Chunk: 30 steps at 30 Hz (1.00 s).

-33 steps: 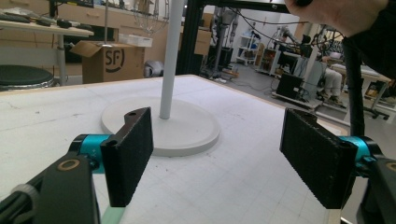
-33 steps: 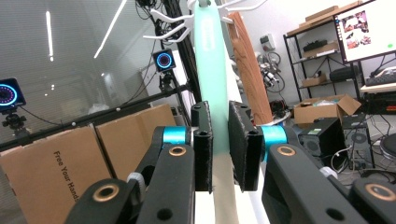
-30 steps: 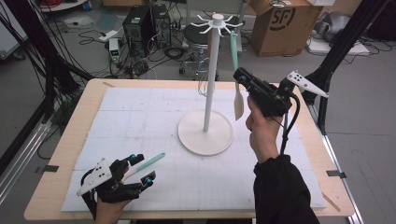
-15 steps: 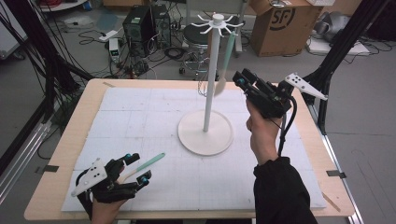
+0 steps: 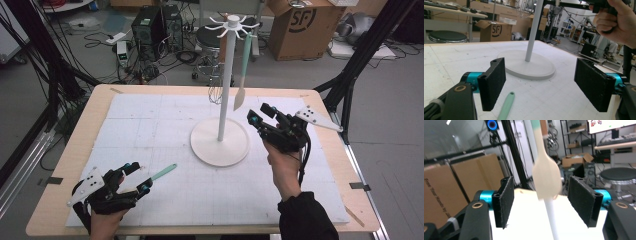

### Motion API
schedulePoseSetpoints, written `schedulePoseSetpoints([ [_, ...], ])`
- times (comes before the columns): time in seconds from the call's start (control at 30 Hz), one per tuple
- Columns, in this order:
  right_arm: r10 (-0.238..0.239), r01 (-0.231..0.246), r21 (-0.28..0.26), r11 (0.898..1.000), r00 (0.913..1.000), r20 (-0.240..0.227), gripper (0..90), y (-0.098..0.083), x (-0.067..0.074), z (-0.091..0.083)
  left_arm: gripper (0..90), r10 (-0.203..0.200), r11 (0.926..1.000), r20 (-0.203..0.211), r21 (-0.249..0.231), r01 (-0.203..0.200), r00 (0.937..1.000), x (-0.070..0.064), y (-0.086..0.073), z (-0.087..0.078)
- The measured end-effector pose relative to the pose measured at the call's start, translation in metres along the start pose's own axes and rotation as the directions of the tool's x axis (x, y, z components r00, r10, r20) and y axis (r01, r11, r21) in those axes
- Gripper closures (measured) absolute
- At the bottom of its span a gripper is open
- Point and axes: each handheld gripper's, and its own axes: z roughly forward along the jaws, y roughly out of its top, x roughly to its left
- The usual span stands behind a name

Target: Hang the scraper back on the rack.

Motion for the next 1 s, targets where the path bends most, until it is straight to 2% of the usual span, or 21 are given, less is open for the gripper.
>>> schedulePoseSetpoints([
  [0.1,-0.017,0.017,0.029,0.999,0.9997,0.019,36.0,-0.010,-0.001,-0.009,25.9,0.001,0.9996,-0.006,0.027,-0.001,1.0000,0.002,-0.001,0.000],
  [0.2,-0.015,0.013,0.057,0.998,0.9993,0.035,35.7,-0.020,-0.005,-0.018,26.5,0.015,0.9988,-0.020,0.047,-0.014,0.9997,0.004,-0.001,-0.002],
  [0.33,-0.007,0.004,0.069,0.998,0.9985,0.054,36.3,-0.033,-0.012,-0.034,26.3,-0.003,0.9978,-0.023,0.066,0.004,0.9997,0.007,-0.002,-0.003],
  [0.43,0.008,-0.015,0.091,0.996,0.9972,0.074,35.4,-0.041,-0.018,-0.044,26.3,0.006,0.9970,-0.023,0.078,-0.004,0.9997,0.007,-0.003,-0.002],
  [0.6,0.038,-0.047,0.089,0.995,0.9940,0.102,35.0,-0.055,-0.025,-0.064,26.3,0.028,0.9953,-0.008,0.093,-0.027,0.9996,0.004,-0.004,0.002],
  [0.67,0.059,-0.066,0.068,0.995,0.9942,0.089,36.3,-0.062,-0.025,-0.072,26.3,0.040,0.9935,-0.006,0.107,-0.039,0.9992,0.004,-0.005,0.004],
  [0.73,0.055,-0.065,0.092,0.994,0.9930,0.104,35.1,-0.068,-0.024,-0.077,26.4,0.051,0.9921,-0.004,0.115,-0.050,0.9987,0.003,-0.005,0.005],
  [0.8,0.038,-0.048,0.091,0.995,0.9939,0.104,36.0,-0.074,-0.024,-0.083,26.6,0.060,0.9905,-0.004,0.124,-0.060,0.9982,0.002,-0.005,0.004],
  [0.87,0.050,-0.060,0.093,0.994,0.9925,0.112,35.7,-0.078,-0.025,-0.086,27.5,0.056,0.9884,0.005,0.141,-0.056,0.9984,0.002,-0.004,0.004],
  [1.0,0.073,-0.084,0.095,0.992,0.9903,0.118,35.5,-0.091,-0.029,-0.093,28.1,0.067,0.9883,-0.001,0.137,-0.066,0.9978,0.002,-0.003,0.003],
])
